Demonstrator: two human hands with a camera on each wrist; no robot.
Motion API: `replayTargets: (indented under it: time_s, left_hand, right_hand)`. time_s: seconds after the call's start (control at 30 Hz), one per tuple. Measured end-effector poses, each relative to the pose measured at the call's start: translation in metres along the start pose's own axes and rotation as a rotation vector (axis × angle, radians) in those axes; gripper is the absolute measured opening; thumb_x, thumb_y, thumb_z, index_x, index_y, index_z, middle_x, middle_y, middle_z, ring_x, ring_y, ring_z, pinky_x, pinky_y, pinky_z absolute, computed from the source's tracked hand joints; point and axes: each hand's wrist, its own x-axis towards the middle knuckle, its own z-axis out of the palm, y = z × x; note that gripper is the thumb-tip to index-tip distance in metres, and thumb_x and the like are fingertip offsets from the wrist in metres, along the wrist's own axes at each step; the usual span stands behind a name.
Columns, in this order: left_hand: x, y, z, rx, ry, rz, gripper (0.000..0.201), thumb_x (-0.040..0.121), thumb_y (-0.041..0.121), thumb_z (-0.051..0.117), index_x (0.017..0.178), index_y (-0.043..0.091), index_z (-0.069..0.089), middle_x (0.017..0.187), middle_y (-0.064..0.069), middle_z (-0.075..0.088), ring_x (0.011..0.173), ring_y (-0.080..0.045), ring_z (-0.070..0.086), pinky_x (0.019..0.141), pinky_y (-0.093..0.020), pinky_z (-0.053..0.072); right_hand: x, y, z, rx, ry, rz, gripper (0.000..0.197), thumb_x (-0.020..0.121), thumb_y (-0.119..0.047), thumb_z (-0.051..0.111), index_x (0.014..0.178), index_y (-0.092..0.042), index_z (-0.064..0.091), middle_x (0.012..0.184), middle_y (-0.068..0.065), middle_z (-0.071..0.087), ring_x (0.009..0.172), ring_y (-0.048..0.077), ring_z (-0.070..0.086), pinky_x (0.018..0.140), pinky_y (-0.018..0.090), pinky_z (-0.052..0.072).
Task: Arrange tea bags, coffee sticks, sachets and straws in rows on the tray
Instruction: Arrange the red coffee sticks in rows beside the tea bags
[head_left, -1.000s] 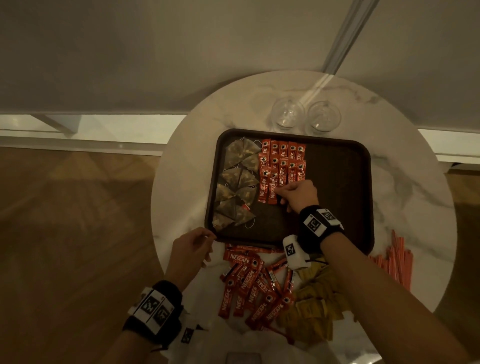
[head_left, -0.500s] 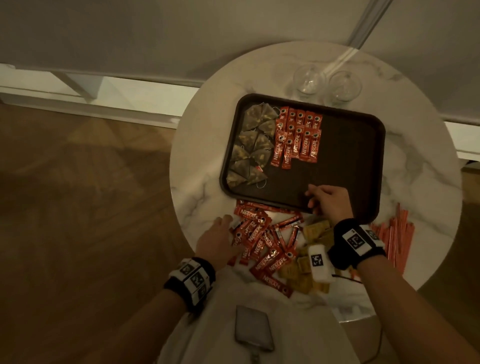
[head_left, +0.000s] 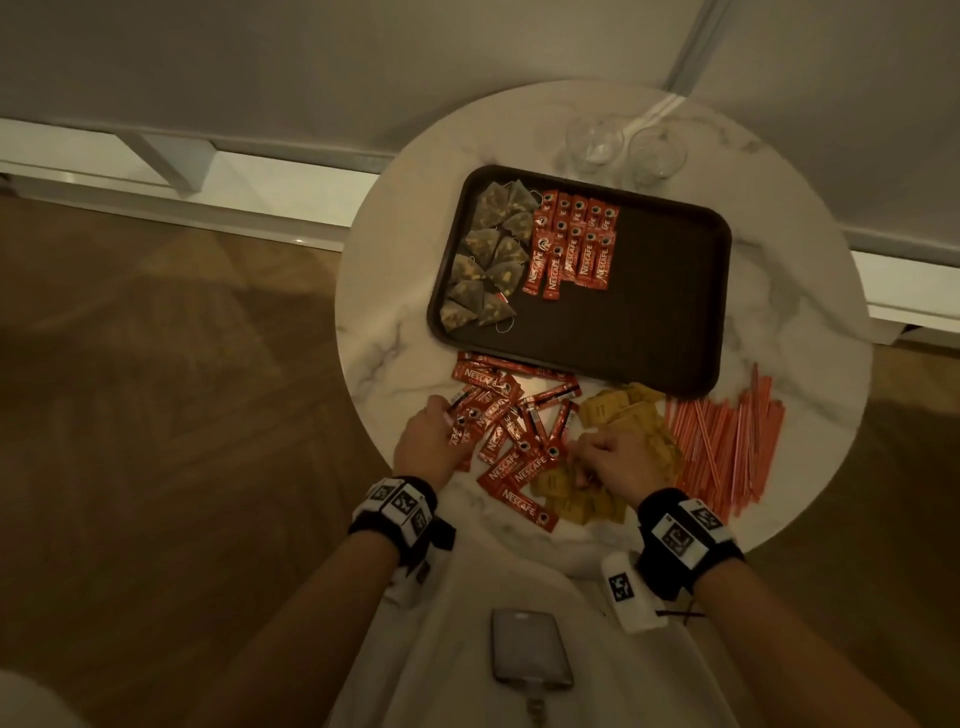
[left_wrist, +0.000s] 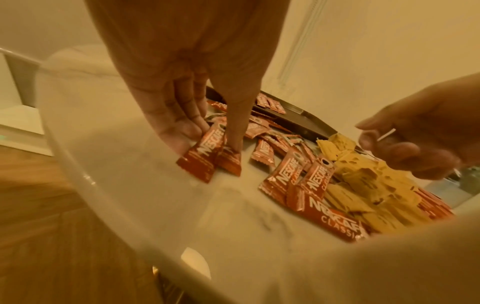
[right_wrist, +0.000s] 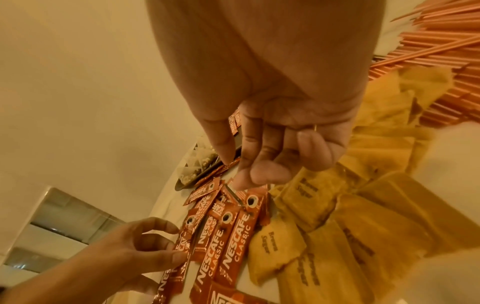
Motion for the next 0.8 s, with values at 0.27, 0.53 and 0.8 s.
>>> replayTargets:
  time_s: [0.27,0.53,0.8]
  left_hand:
    - [-0.017,-0.021,-0.005,-0.098,-0.029,-0.024,0.014,0.081,0.006,0.067,0.096,0.004,0.065,0.076,-0.013,0.068,0.068,-0.030,0.068,0.063,-0.046,0.059]
    - [-0.039,-0.008,-0.021,-0.281,-0.042,0.000,0.012,0.087,0.012,0.070,0.098,0.009,0.065,0.087,-0.010,0.072,0.067,-0.018,0.071,0.060,-0.032,0.059]
    - [-0.053,0.036,-0.004,-0.523,-0.254,0.044,0.032,0.074,0.016,0.082,0.101,0.011,0.065,0.091,-0.007,0.070,0.084,-0.017,0.067,0.071,-0.023,0.054]
  right_hand:
    - [-0.013,0.001,0.004,-0.057,-0.061,-0.077,0.027,0.096,-0.021,0.058,0.079,-0.004,0.071,0.062,0.003,0.065,0.056,0.013,0.055,0.056,0.022,0.047]
    - [-0.023,-0.029,0.020,0.004,-0.144,-0.081,0.016,0.096,-0.020,0.059,0.096,-0.007,0.069,0.068,0.000,0.066,0.051,0.006,0.056,0.049,0.015,0.047]
    - [-0.032,-0.028,0.029,0.209,-0.102,-0.121,0.006,0.091,-0.013,0.065,0.091,-0.009,0.070,0.088,0.007,0.072,0.062,0.011,0.065,0.054,0.018,0.054]
